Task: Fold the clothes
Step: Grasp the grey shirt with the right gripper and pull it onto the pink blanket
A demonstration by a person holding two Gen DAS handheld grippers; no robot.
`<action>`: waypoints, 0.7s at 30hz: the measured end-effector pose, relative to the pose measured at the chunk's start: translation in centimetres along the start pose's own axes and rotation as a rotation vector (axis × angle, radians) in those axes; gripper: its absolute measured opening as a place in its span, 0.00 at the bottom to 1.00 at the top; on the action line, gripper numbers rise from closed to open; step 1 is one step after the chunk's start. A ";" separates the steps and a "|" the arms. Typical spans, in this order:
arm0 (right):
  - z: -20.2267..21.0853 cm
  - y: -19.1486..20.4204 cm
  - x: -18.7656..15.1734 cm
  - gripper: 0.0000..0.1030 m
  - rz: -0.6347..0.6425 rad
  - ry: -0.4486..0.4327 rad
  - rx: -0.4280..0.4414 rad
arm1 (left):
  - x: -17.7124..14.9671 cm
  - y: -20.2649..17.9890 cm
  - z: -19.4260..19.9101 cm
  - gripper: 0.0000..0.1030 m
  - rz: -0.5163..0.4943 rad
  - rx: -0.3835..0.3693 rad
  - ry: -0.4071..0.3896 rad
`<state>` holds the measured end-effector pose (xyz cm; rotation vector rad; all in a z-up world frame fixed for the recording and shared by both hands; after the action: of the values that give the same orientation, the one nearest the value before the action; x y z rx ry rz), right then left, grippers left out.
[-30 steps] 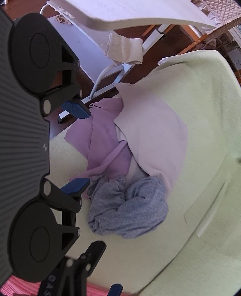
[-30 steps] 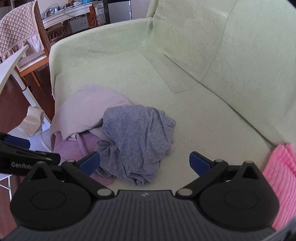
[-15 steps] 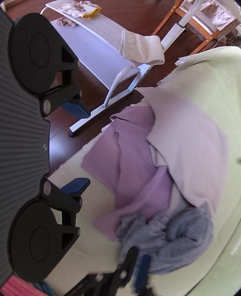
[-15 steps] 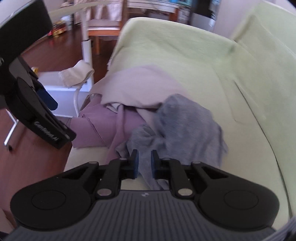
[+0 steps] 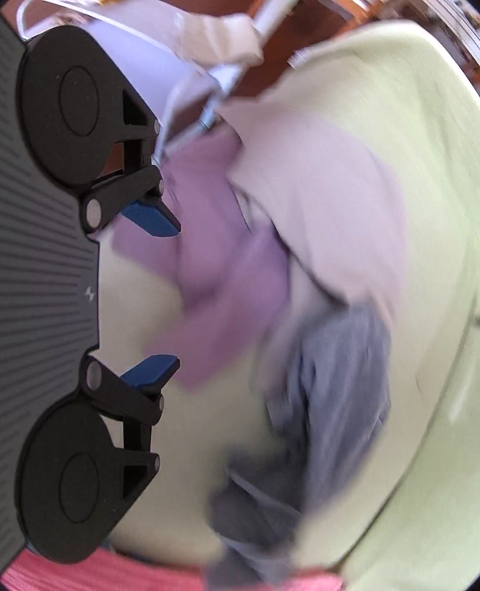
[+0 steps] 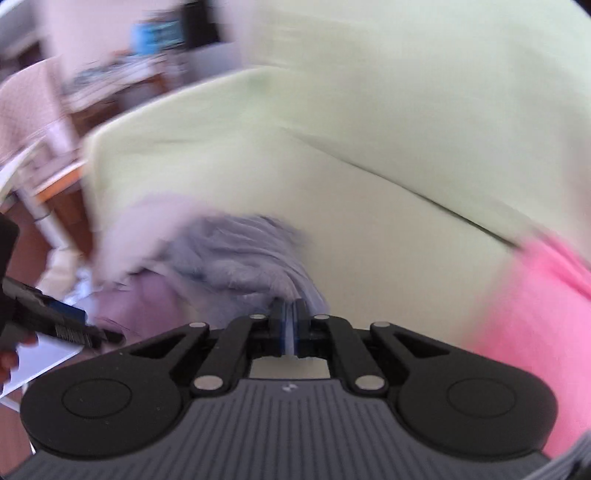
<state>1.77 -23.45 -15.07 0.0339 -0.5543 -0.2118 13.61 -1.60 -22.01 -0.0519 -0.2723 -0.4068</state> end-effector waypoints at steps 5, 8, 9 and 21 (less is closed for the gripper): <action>1.0 -1.6 -5.3 0.09 0.098 0.224 -0.085 | 1.0 -2.2 -0.7 0.71 -0.087 0.024 -0.024; -0.1 2.5 -1.2 0.34 0.264 0.063 0.030 | 1.2 -1.1 -0.7 0.71 -0.072 0.039 -0.021; -0.8 4.1 0.6 0.36 0.306 0.007 0.077 | 1.1 -0.7 -0.7 0.71 -0.065 0.046 -0.015; -13.0 15.6 11.0 0.05 0.594 -0.050 0.305 | 1.4 2.0 -1.0 0.71 -0.002 0.043 -0.027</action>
<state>20.73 -10.81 -19.03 0.1576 -0.6191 0.4522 15.86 -0.43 -22.56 -0.0152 -0.3076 -0.4022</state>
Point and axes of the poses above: each gripper's, at about its wrist camera, not at the fingertips, and z roughly against the way its jaws point, y to its left, x to its top, the point moved 7 cm from there along -z, roughly the way its jaws point, and after that the axes turned 4 degrees about y, right-handed, at the moved point
